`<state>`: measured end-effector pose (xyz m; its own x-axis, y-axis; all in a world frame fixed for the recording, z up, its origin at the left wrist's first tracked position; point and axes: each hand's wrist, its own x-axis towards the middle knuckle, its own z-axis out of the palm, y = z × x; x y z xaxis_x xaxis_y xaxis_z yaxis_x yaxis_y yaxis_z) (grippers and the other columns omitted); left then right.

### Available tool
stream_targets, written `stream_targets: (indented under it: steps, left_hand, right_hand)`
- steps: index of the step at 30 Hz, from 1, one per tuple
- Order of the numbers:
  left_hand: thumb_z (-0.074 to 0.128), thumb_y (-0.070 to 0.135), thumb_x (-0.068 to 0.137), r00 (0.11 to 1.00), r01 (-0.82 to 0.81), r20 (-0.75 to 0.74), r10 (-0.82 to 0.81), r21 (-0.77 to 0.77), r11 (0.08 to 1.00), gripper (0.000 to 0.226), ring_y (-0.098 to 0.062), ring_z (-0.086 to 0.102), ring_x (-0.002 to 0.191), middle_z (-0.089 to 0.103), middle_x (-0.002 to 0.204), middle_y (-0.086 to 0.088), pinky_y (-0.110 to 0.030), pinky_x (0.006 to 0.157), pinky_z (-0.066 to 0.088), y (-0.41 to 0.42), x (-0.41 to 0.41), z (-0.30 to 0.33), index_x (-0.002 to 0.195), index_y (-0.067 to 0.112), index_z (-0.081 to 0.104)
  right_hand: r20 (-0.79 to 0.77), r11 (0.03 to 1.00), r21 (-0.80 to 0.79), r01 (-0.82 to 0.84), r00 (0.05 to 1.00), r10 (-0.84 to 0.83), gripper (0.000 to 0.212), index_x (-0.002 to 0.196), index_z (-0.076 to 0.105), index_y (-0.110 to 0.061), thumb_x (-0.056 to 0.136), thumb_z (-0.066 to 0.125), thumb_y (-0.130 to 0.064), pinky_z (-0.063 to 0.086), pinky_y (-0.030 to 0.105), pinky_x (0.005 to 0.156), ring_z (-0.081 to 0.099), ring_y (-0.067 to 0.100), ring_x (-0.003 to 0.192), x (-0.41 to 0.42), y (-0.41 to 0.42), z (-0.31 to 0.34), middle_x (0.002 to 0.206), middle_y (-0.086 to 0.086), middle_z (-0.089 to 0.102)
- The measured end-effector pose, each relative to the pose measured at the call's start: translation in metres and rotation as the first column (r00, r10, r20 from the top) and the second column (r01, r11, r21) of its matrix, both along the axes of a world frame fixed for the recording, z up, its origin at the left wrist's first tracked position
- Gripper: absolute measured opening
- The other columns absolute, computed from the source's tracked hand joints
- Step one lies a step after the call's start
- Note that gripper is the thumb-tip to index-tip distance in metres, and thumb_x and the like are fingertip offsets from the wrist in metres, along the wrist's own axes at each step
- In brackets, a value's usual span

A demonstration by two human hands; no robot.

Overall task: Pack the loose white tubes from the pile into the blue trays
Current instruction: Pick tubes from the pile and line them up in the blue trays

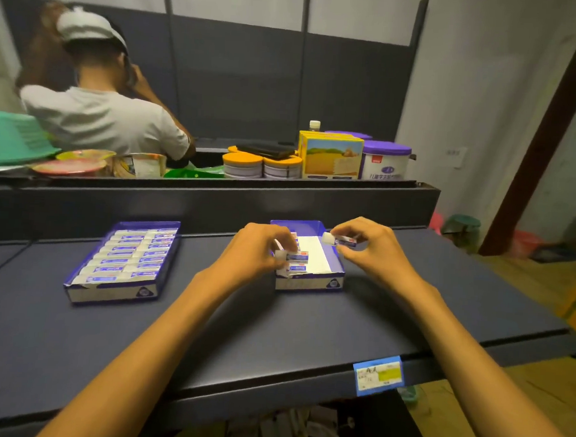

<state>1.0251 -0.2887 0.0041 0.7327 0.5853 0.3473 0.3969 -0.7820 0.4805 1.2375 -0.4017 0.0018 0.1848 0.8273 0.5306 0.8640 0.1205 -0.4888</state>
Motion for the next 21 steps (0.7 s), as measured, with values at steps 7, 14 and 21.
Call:
stream_targets:
  steps: [7,14,21]
  left_hand:
    - [0.081,0.019,0.075,0.980,0.051,-0.190,-0.052,-0.011,0.999,0.024,-0.011,0.064,0.089,0.069,0.105,0.006,-0.020,0.070,0.053,0.011,0.012,0.010,0.096,0.025,0.071]
    - [0.082,0.018,0.075,0.957,0.052,-0.284,-0.051,-0.007,0.999,0.027,-0.008,0.062,0.085,0.069,0.103,0.005,-0.017,0.069,0.051,0.011,0.017,0.015,0.098,0.024,0.071]
    - [0.079,0.019,0.078,0.974,-0.021,-0.224,0.019,-0.008,1.000,0.028,-0.009,0.062,0.090,0.067,0.110,0.003,-0.013,0.066,0.047,-0.001,0.014,0.021,0.103,0.023,0.068]
  right_hand:
    - [0.016,0.995,-0.084,-0.056,0.998,0.058,0.024,0.107,0.069,-0.018,0.083,0.074,-0.014,0.051,0.020,0.079,0.060,0.011,0.100,-0.002,0.039,-0.003,0.111,-0.004,0.064]
    - [0.002,0.990,-0.116,-0.085,0.996,0.086,0.024,0.107,0.068,-0.020,0.084,0.073,-0.018,0.052,0.020,0.081,0.060,0.011,0.102,-0.002,0.055,-0.007,0.113,-0.004,0.064]
    - [-0.002,0.986,-0.094,-0.137,0.991,0.137,0.025,0.109,0.067,-0.018,0.084,0.073,-0.016,0.050,0.017,0.078,0.058,0.010,0.102,0.006,0.055,-0.003,0.112,-0.004,0.063]
